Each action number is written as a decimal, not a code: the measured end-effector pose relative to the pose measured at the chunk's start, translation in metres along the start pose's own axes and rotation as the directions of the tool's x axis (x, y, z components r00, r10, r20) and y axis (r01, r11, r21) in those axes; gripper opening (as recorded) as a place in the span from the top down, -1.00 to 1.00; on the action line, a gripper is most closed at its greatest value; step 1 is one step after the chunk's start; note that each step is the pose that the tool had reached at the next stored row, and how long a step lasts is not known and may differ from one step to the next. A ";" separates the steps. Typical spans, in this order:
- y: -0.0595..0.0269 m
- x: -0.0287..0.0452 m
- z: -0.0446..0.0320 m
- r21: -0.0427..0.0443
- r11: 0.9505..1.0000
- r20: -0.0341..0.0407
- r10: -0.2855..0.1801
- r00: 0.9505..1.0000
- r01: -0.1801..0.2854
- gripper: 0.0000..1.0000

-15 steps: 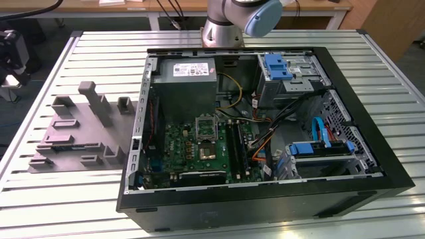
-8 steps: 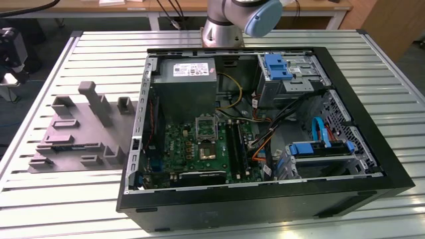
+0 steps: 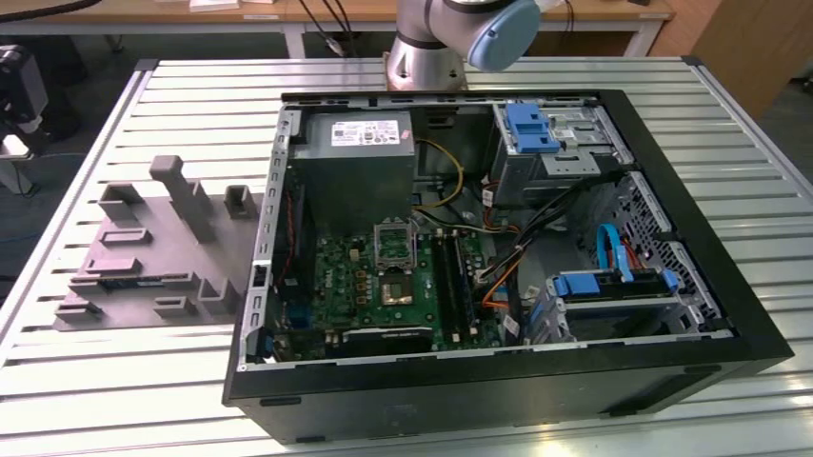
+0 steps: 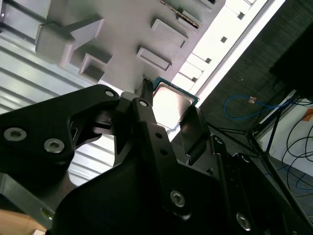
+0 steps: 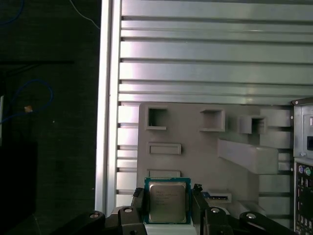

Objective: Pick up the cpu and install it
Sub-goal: 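Pick up the cpu and move it towards the insertion slot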

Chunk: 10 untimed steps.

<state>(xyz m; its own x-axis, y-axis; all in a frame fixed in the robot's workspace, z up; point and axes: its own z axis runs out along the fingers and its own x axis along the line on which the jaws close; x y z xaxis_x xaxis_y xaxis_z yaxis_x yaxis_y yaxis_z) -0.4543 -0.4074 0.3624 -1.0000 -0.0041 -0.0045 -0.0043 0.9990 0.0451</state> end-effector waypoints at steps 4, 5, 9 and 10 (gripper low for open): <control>0.0002 0.0000 -0.0036 0.000 1.000 0.000 0.000 1.000 0.000 0.06; 0.0002 0.0000 -0.0046 0.000 1.000 0.000 0.000 1.000 0.000 0.06; 0.0004 -0.0001 -0.0086 0.000 1.000 0.000 0.000 1.000 0.000 0.06; 0.0005 -0.0001 -0.0096 0.000 1.000 0.000 0.000 1.000 0.000 0.06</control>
<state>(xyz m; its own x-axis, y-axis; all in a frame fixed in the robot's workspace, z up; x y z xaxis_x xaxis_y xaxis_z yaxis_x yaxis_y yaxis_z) -0.4543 -0.4073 0.3721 -1.0000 -0.0041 -0.0044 -0.0043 0.9990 0.0450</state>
